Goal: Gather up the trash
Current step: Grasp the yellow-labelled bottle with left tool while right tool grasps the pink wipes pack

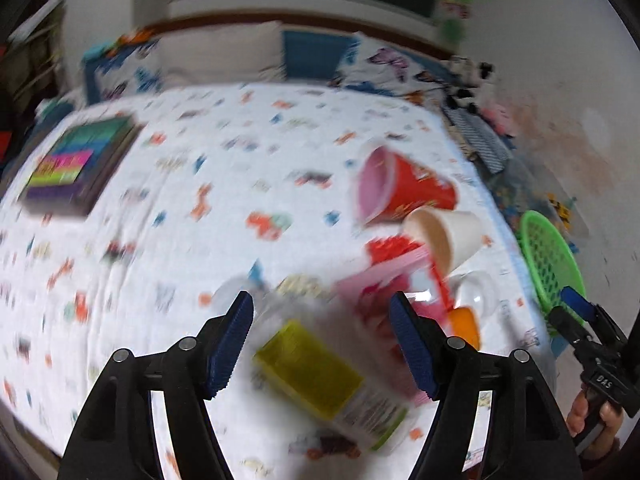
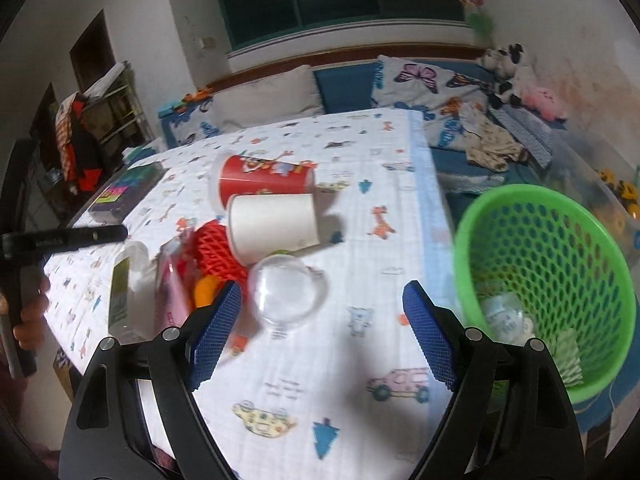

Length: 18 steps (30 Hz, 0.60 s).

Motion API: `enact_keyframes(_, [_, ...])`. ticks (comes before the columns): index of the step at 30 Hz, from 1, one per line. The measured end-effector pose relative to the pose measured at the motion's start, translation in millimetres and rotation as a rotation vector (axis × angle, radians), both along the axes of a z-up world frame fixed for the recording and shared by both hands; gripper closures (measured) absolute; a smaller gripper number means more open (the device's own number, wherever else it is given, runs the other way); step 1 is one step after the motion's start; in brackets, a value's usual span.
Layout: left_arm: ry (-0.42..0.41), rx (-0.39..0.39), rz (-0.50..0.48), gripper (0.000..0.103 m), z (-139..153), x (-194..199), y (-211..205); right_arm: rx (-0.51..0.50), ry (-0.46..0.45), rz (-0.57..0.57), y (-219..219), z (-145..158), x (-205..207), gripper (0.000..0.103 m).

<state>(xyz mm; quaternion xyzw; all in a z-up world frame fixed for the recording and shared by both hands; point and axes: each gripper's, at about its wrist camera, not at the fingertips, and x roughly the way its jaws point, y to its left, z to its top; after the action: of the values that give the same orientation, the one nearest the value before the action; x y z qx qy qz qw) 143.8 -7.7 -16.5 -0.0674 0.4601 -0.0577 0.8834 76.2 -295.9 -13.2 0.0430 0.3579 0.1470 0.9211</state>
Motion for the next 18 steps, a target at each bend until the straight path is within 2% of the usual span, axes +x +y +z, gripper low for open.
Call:
enact_keyframes(5, [0.088, -0.069, 0.082, 0.035, -20.8, -4.9, 12.9, 0.002, 0.002, 0.019, 6.6, -1.1, 0.2, 0.020])
enact_keyframes(18, [0.153, -0.084, 0.180, 0.031, -43.8, 6.7, 16.0, 0.005, 0.014, 0.032, 11.3, -4.0, -4.4, 0.020])
